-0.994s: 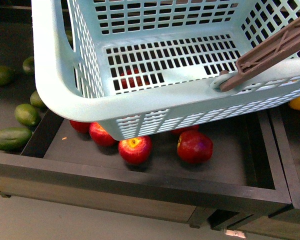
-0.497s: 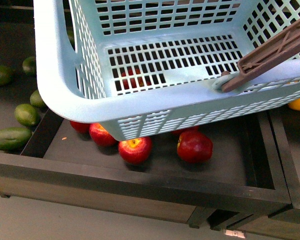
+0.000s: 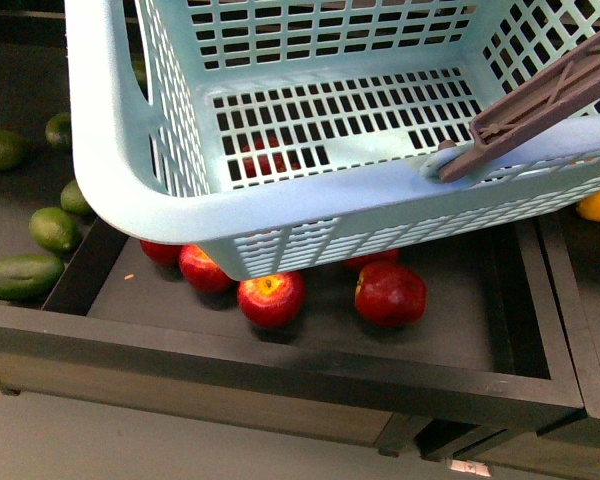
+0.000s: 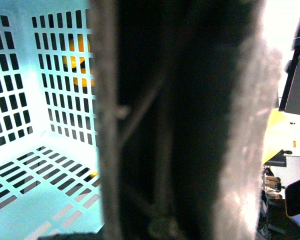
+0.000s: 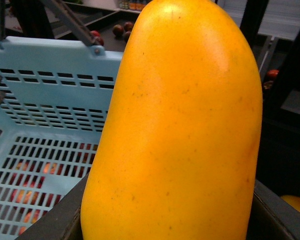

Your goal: Pick mango and avocado into basket

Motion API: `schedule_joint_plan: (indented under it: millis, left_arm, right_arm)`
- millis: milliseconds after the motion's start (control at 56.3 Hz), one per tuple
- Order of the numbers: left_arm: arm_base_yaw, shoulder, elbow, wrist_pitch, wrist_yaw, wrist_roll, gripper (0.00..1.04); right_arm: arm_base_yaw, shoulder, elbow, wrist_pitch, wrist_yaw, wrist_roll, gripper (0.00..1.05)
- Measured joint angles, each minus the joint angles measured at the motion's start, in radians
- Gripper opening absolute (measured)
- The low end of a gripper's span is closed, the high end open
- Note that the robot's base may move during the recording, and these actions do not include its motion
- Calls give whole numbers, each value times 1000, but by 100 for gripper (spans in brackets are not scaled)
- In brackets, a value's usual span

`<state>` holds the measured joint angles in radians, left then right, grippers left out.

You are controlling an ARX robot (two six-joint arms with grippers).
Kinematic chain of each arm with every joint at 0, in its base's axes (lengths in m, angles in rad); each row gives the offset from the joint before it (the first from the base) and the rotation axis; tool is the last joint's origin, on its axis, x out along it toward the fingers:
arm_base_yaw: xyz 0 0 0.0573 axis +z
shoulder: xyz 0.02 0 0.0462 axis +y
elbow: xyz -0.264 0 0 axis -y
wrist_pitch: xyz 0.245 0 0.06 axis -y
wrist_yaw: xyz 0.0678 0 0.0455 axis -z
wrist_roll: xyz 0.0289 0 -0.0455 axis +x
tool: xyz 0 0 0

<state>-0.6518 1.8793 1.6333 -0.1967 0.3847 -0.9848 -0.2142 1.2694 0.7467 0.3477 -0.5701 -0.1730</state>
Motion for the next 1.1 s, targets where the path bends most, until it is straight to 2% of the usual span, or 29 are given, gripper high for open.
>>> schedule_joint_plan:
  millis: [195, 515, 603, 710, 870, 994, 1100]
  left_arm:
    - [0, 0, 0, 0, 1, 0, 13]
    - [0, 0, 0, 0, 0, 0, 13]
    - [0, 0, 0, 0, 1, 0, 13]
    - [0, 0, 0, 0, -2, 0, 13]
    - [0, 0, 0, 0, -2, 0, 13]
    - [0, 0, -7, -2, -4, -5, 13]
    - [0, 0, -8, -2, -11, 2, 13]
  right_arm:
    - [125, 35, -9, 16, 96, 3, 61]
    - [213, 195, 5, 100, 230, 2, 61]
    - [219, 238, 31, 125, 267, 10, 61]
    - [221, 277, 58, 145, 297, 34, 80]
    - [216, 275, 61, 156, 314, 73, 98]
    - [171, 212, 60, 171, 317, 129, 96]
    - [82, 101, 37, 169, 332, 186, 96]
